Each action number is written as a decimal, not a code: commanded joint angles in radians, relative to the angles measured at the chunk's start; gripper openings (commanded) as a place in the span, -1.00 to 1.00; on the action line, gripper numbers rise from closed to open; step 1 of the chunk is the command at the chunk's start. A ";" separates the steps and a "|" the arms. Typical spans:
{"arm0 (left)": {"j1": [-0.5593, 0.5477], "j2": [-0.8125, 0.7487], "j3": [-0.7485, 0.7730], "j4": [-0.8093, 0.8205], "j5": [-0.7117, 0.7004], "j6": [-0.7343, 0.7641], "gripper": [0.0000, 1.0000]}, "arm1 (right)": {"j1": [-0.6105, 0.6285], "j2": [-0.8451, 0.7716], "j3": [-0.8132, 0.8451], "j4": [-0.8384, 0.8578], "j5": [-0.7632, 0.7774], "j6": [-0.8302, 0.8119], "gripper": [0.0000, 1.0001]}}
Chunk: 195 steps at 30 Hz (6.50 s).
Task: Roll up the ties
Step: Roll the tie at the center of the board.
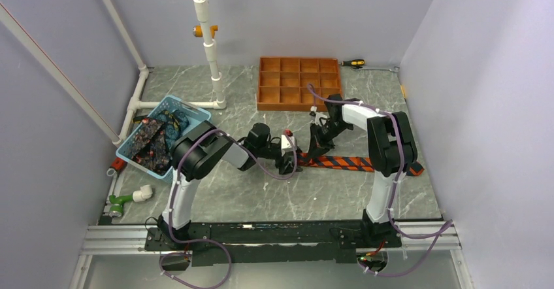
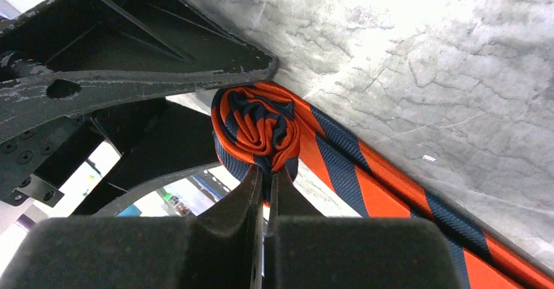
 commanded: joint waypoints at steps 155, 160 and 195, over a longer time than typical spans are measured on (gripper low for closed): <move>0.069 -0.121 -0.086 -0.030 0.077 0.069 0.52 | 0.025 0.201 0.050 0.115 0.181 -0.032 -1.00; 0.063 -0.030 -0.060 0.150 0.070 -0.004 0.53 | 0.024 0.248 0.102 0.055 0.187 -0.061 -1.00; 0.021 0.003 0.070 -0.627 -0.192 0.186 -1.00 | -0.154 0.105 0.173 -0.109 -0.205 -0.268 -0.15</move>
